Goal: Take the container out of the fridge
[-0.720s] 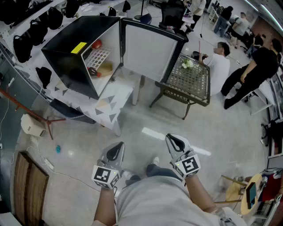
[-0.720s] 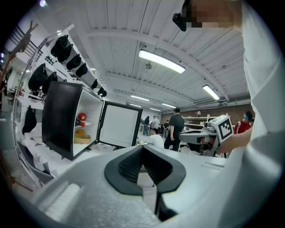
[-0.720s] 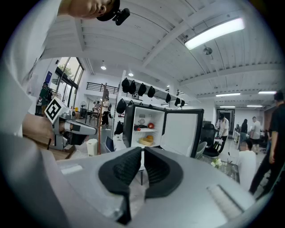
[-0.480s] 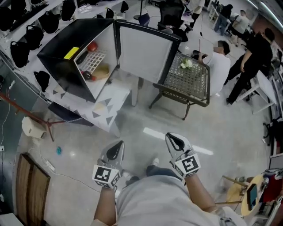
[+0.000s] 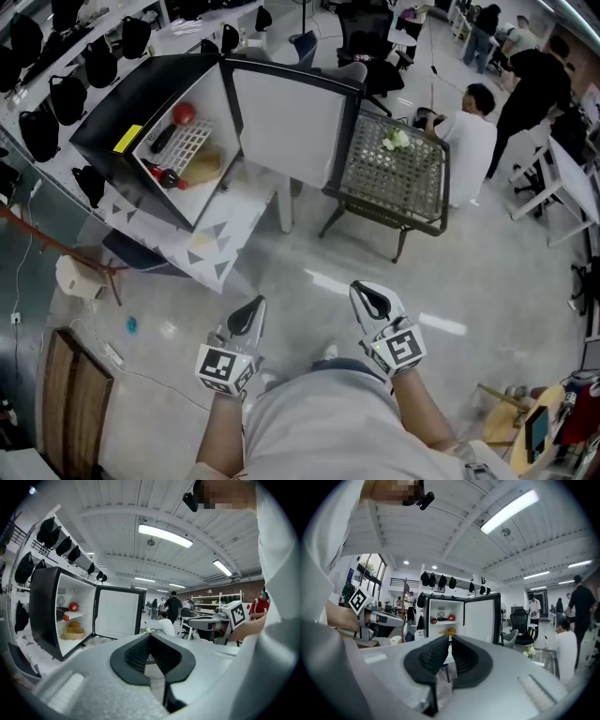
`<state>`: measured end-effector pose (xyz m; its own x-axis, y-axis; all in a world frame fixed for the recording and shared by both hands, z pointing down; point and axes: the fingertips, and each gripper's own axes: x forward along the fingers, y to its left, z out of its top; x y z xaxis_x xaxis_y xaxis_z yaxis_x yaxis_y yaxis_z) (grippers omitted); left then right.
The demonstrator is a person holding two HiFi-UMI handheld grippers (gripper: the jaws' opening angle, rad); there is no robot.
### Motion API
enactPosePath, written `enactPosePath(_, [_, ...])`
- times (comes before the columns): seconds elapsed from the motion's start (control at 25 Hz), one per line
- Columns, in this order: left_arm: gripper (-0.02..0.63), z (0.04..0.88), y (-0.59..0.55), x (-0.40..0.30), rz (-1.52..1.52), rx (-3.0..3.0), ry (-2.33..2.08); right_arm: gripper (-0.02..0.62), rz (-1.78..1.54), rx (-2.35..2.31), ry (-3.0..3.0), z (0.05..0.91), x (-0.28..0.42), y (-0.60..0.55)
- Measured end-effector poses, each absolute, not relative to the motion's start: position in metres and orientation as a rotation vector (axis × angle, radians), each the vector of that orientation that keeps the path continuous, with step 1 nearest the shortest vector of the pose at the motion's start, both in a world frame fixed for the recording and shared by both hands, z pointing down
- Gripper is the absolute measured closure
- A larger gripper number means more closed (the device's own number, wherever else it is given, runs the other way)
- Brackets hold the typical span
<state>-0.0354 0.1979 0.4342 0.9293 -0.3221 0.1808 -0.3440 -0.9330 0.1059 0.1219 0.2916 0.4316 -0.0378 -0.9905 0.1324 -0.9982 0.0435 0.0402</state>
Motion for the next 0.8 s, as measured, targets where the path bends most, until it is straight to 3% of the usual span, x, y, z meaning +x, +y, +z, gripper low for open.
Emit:
enactPosePath(0.4, [0.597, 0.440, 0.216, 0.052, 0.283, 2.979, -0.518, 0.574, 0.119, 2.124, -2.218, 0.444, 0.204, 0.315])
enactPosePath(0.8, [0.597, 0.454, 0.201, 0.083, 0.380, 2.961, -0.514, 0.574, 0.207, 2.088, -2.261, 0.461, 0.226, 0.292])
